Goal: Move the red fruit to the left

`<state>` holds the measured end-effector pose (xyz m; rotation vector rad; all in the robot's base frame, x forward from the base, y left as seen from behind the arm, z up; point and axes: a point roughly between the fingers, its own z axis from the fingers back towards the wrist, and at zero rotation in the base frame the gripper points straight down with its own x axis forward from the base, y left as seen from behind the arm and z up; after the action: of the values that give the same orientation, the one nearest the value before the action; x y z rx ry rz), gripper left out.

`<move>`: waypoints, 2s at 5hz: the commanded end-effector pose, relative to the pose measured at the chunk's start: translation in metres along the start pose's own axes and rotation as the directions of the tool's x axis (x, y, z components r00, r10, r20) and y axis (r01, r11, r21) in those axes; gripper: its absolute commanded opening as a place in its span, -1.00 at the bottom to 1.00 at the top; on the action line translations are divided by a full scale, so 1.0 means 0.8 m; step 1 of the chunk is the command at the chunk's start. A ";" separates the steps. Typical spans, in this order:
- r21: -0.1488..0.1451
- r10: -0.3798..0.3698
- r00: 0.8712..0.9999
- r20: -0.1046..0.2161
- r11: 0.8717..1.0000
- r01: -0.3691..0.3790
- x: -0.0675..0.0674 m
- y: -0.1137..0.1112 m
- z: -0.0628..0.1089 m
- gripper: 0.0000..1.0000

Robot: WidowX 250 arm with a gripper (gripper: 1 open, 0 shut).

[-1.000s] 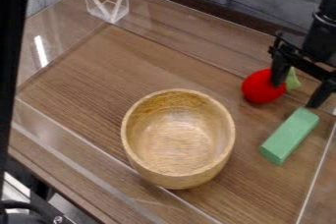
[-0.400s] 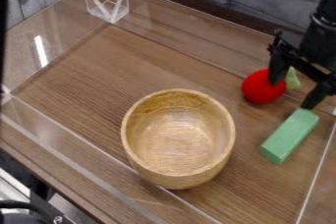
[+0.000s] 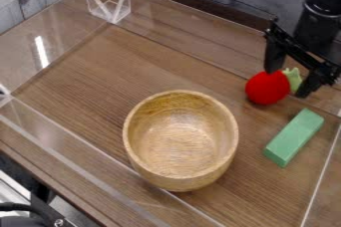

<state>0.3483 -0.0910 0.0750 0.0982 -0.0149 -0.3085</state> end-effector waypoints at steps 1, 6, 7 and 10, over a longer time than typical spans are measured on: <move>0.001 0.019 0.995 0.095 1.000 -0.019 0.010 0.015 0.034 1.00; -0.003 0.163 0.979 0.118 0.986 -0.164 0.023 -0.006 0.013 1.00; -0.002 0.161 0.979 0.124 0.987 -0.162 0.025 0.002 0.013 1.00; -0.003 0.217 0.964 0.156 0.976 -0.219 0.014 0.030 0.042 -1.00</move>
<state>0.3570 -0.0739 0.0808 0.1000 -0.0928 -0.1003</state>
